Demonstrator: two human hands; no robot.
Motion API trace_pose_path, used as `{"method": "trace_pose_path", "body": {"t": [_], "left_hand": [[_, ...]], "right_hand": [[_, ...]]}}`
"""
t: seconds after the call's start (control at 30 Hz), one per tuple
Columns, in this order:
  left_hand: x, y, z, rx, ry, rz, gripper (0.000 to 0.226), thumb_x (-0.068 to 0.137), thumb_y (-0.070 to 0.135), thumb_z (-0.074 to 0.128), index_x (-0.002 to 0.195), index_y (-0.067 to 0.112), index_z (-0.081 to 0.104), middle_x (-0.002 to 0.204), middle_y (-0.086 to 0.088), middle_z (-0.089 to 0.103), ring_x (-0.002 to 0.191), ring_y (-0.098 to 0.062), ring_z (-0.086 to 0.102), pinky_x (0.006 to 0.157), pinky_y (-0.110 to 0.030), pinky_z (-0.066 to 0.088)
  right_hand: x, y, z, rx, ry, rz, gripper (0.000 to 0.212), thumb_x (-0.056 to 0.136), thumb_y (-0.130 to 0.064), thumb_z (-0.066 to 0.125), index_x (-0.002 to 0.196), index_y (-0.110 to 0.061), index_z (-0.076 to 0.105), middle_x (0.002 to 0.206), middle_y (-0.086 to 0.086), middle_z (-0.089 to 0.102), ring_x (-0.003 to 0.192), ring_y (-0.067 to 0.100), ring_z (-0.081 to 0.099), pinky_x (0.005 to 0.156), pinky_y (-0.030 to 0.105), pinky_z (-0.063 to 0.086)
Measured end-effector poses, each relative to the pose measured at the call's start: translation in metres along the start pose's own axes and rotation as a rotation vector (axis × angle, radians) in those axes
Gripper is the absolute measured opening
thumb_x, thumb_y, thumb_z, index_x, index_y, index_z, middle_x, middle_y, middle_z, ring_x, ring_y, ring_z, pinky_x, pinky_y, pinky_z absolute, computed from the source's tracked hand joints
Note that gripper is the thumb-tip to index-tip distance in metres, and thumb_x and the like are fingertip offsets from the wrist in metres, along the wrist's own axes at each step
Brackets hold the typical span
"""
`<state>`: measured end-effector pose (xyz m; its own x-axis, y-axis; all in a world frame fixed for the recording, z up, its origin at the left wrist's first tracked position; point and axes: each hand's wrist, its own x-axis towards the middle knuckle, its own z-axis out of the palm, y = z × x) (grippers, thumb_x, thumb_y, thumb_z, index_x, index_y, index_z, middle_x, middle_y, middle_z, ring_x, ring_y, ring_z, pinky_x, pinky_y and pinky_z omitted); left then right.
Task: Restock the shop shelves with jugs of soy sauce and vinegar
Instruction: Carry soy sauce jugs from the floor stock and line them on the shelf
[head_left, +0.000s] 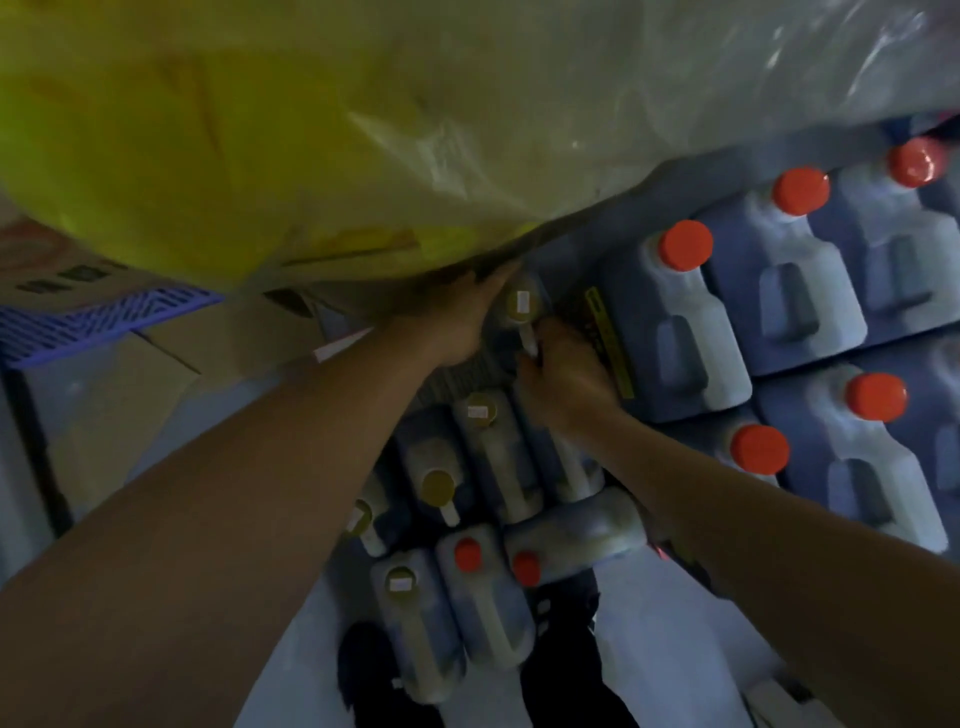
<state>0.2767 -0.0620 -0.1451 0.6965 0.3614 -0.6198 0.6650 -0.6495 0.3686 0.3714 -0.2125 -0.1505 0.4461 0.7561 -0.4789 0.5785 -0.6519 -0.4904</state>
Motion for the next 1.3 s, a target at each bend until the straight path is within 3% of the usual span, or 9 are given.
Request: {"method": "trace_pose_path", "body": {"t": [0.13,0.27,0.43,0.6,0.73,0.83,1.0,1.1,1.3], "left_hand": [[-0.026,-0.03,0.025,-0.012,0.142,0.054,0.08,0.098,0.007,0.056,0.164,0.018,0.013,0.166,-0.017,0.027,0.147,-0.041,0.032,0.117,-0.049,0.035],[-0.042,-0.042,0.031,-0.036,0.12,0.087,0.075,0.095,0.006,0.057,0.162,0.016,0.026,0.151,-0.02,0.048,0.131,-0.041,0.051,0.099,-0.045,0.05],[-0.048,-0.035,0.024,-0.008,0.115,0.061,0.073,0.096,0.012,0.058,0.161,0.019,0.024,0.15,-0.019,0.05,0.13,-0.041,0.053,0.094,-0.043,0.048],[-0.042,-0.027,0.018,0.028,0.109,0.073,0.082,0.098,0.013,0.054,0.165,0.021,0.006,0.166,-0.015,0.027,0.149,-0.039,0.031,0.117,-0.046,0.036],[-0.034,-0.016,0.009,0.052,0.108,0.026,0.083,0.103,0.011,0.05,0.164,0.025,-0.005,0.165,-0.016,0.023,0.146,-0.04,0.031,0.112,-0.043,0.034],[-0.029,-0.017,0.009,0.042,0.093,-0.001,0.083,0.104,0.011,0.051,0.164,0.027,-0.003,0.164,-0.016,0.026,0.145,-0.042,0.033,0.111,-0.045,0.035],[-0.039,-0.033,0.022,-0.006,0.112,0.001,0.087,0.1,0.011,0.057,0.165,0.02,-0.001,0.166,-0.016,0.024,0.148,-0.04,0.031,0.116,-0.044,0.032],[-0.045,-0.049,0.032,-0.071,0.127,-0.002,0.097,0.094,0.01,0.066,0.165,0.021,0.001,0.167,-0.017,0.023,0.145,-0.04,0.037,0.114,-0.049,0.04],[-0.064,-0.061,0.066,-0.371,0.186,-0.038,0.114,0.075,0.047,0.085,0.16,0.041,0.009,0.159,-0.011,0.041,0.138,-0.037,0.048,0.108,-0.056,0.046]], "right_hand": [[-0.005,0.003,0.002,-0.019,0.046,-0.068,0.021,0.101,-0.022,0.052,0.116,-0.008,0.056,0.111,0.019,0.062,0.098,0.04,0.061,0.08,0.05,0.053],[-0.006,0.003,0.0,0.001,0.099,-0.092,0.027,0.094,-0.023,0.05,0.115,-0.009,0.058,0.108,0.017,0.063,0.096,0.041,0.063,0.078,0.052,0.054],[-0.01,0.0,0.003,-0.002,0.13,-0.114,0.027,0.096,-0.015,0.054,0.121,-0.004,0.054,0.109,0.021,0.061,0.098,0.043,0.059,0.075,0.049,0.051],[-0.003,-0.002,0.006,0.006,0.114,-0.077,0.021,0.1,-0.018,0.055,0.113,-0.002,0.057,0.108,0.021,0.061,0.095,0.041,0.06,0.069,0.04,0.047],[0.013,-0.006,0.005,-0.003,0.02,0.04,0.024,0.102,-0.029,0.058,0.111,-0.008,0.064,0.109,0.018,0.067,0.098,0.038,0.065,0.074,0.043,0.054],[0.015,-0.005,0.005,0.046,0.051,0.049,0.015,0.1,-0.027,0.06,0.103,-0.013,0.064,0.103,0.016,0.069,0.096,0.038,0.066,0.069,0.035,0.046],[0.005,-0.005,0.001,-0.073,0.067,-0.066,0.016,0.102,-0.024,0.054,0.11,-0.015,0.064,0.12,0.015,0.06,0.107,0.038,0.059,0.083,0.04,0.051],[0.007,-0.015,-0.006,-0.12,0.023,-0.118,0.02,0.105,-0.019,0.047,0.117,-0.018,0.063,0.11,0.013,0.067,0.103,0.036,0.066,0.084,0.042,0.055],[-0.008,-0.04,-0.019,-0.219,0.014,-0.466,0.021,0.097,-0.008,0.06,0.115,-0.012,0.068,0.119,0.014,0.07,0.102,0.04,0.068,0.071,0.032,0.045]]}}
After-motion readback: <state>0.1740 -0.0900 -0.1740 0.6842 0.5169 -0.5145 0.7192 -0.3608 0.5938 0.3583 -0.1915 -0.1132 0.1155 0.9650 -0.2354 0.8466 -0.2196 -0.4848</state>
